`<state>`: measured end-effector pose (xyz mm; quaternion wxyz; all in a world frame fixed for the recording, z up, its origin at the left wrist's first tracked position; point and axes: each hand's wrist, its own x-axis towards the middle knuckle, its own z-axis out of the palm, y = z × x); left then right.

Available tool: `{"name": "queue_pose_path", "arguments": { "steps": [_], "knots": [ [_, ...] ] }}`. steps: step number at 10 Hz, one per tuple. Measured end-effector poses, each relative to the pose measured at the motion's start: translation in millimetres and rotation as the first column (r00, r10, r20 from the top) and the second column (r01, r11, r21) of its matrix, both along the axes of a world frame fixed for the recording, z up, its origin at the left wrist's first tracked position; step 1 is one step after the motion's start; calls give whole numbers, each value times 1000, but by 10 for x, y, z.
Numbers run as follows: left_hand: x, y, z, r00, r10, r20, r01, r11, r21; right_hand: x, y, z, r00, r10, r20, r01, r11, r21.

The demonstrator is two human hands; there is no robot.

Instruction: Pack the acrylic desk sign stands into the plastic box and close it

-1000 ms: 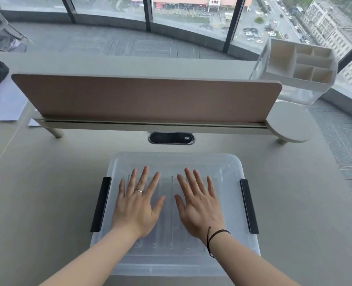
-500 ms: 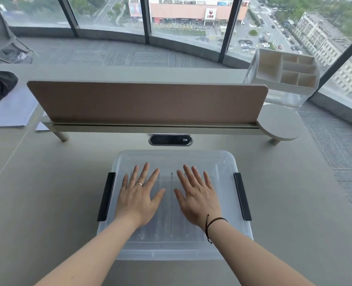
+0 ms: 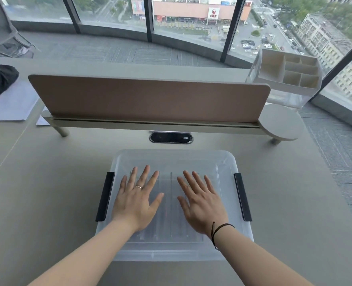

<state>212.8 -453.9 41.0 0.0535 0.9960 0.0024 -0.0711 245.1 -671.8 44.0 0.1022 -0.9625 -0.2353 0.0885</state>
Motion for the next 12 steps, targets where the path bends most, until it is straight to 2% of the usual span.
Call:
{"name": "queue_pose_path", "arguments": {
  "steps": [4,7,9,10,11,12],
  "knots": [
    [10,2,82,999,20,-44,-22,999,-33,-45,15,114,999,0,-41,-2,999,-35],
    [49,101,164,997,3,-77,-12,993,-119,82,-15,361,986,15,-167,-23,999,-47],
    [141,100,274,995,-1,-97,-8,996,-94,75,-81,473,978,21,-208,-36,997,-72],
    [175,36,333,996,12,-91,-20,996,-92,25,-87,676,975,-43,-218,41,999,-15],
    [241,11,398,996,34,-77,-44,989,-139,-83,-74,1069,972,-128,-195,166,966,196],
    [338,-14,477,998,24,-57,-30,993,-116,-210,-182,1815,967,-236,-97,249,785,568]
  ]
}}
